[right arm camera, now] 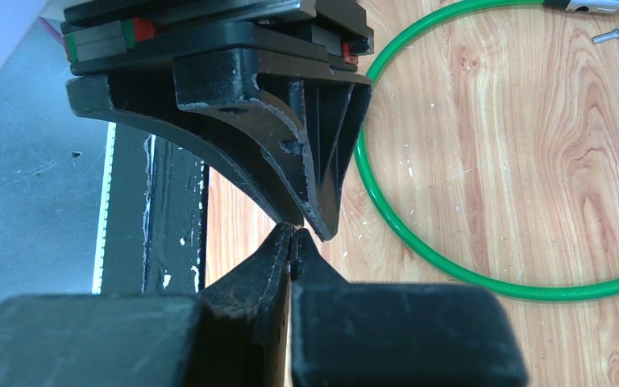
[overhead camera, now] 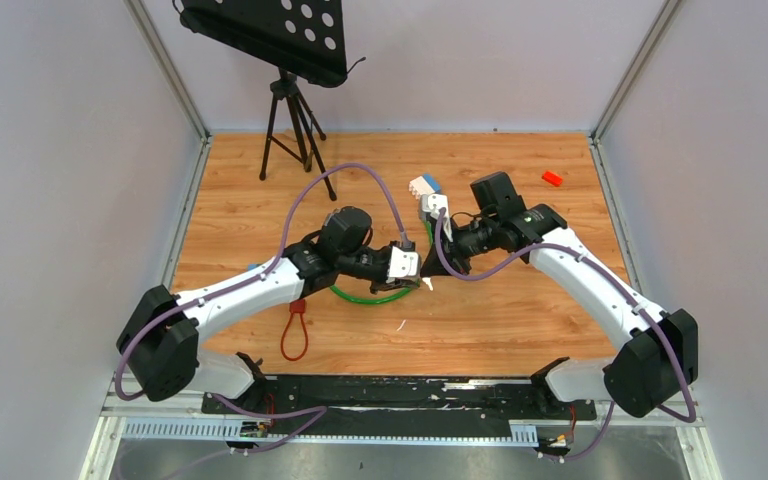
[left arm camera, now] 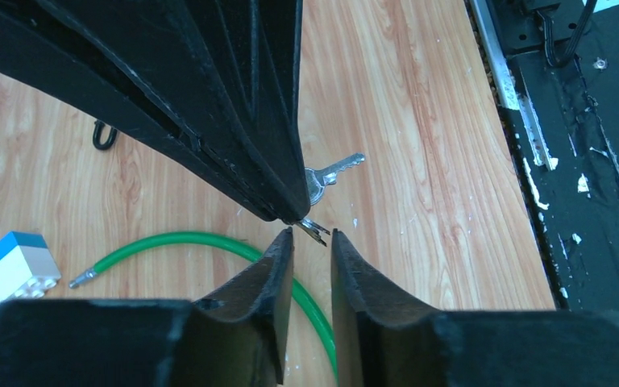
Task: Unlock with the key
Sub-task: Pick up the key from the center of the board.
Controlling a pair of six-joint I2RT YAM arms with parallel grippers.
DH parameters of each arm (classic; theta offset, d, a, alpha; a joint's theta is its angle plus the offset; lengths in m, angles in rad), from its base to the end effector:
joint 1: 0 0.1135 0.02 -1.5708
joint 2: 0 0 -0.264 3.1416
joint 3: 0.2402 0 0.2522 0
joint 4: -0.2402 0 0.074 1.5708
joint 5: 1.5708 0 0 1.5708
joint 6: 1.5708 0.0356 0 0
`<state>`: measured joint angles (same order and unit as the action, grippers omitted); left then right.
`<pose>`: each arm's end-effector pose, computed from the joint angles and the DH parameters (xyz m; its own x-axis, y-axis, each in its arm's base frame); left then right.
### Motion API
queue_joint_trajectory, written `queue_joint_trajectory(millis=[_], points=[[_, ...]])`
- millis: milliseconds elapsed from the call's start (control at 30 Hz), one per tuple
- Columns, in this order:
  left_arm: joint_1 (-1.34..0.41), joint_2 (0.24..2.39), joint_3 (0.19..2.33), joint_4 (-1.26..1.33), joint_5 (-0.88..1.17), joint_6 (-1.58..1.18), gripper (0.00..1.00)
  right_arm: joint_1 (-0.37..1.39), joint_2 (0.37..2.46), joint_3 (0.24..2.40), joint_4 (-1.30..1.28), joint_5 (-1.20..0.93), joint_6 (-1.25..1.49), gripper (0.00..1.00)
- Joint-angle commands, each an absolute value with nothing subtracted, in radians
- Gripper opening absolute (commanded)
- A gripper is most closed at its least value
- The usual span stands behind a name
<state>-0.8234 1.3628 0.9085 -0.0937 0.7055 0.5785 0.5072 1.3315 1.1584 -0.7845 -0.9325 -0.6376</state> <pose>0.1858 -0.2344 0.2656 0.2145 0.3809 -0.8994 0.9761 -0.1156 0.1839 0.2167 0.1532 0.3090 -0.1617 -0.4956 -0.8534 -0.9827 0.0017 0.1852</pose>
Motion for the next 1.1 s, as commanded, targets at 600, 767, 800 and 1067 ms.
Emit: queue_joint_trajectory(millis=[600, 767, 800, 1067], points=[[-0.825, 1.355, 0.951, -0.119, 0.731, 0.592, 0.00, 0.503, 1.311, 1.147, -0.768, -0.898, -0.688, 0.00], [-0.825, 1.361, 0.953, -0.133, 0.762, 0.601, 0.00, 0.511, 1.315, 1.147, -0.764, -0.882, -0.689, 0.02], [-0.825, 1.363, 0.953, -0.132, 0.767, 0.598, 0.00, 0.515, 1.315, 1.149, -0.762, -0.879, -0.689, 0.02], [-0.825, 1.378, 0.957, -0.118, 0.852, 0.553, 0.00, 0.532, 1.314, 1.154, -0.727, -0.844, -0.652, 0.05]])
